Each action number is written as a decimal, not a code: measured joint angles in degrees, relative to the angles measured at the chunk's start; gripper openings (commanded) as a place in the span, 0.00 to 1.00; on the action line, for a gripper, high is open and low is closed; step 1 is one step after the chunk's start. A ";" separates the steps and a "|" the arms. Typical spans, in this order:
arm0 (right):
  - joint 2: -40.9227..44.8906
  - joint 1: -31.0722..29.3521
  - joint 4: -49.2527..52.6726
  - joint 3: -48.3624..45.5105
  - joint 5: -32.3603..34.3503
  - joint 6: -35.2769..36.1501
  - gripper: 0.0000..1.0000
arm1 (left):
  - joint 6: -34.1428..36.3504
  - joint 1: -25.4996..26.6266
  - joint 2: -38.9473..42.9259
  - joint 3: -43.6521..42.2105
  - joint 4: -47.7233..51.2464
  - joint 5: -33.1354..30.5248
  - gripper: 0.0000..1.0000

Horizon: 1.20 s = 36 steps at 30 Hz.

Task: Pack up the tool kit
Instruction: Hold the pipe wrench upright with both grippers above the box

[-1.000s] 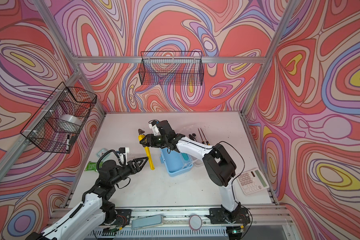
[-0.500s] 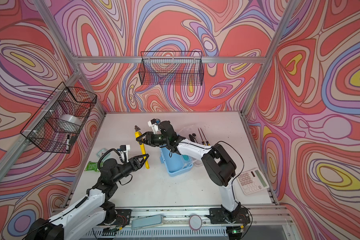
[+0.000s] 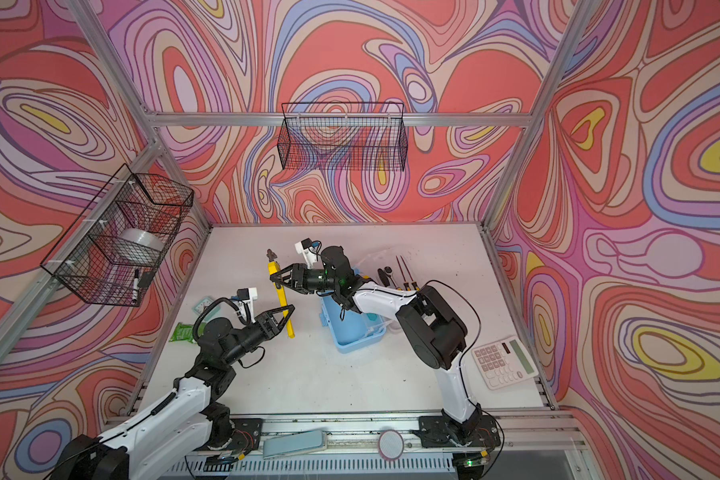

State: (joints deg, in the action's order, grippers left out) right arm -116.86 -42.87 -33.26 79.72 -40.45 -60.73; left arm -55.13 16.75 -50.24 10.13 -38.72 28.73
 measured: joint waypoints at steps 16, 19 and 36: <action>-1.46 0.61 -7.43 -0.57 -1.79 -1.14 0.00 | -3.39 -0.26 -0.76 -0.02 -1.55 -1.64 0.00; -1.95 0.72 -6.84 -0.57 -2.12 -1.05 0.00 | -3.17 -0.24 -0.66 -0.07 -0.26 -1.77 0.00; -7.13 1.29 0.04 2.43 -6.47 0.46 0.13 | -0.33 -0.22 3.80 -1.07 12.81 -5.55 0.00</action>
State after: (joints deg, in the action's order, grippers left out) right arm -123.98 -41.58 -33.21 82.15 -46.92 -60.27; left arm -55.46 16.53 -46.44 9.06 -25.91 23.18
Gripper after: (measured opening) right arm 0.531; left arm 0.189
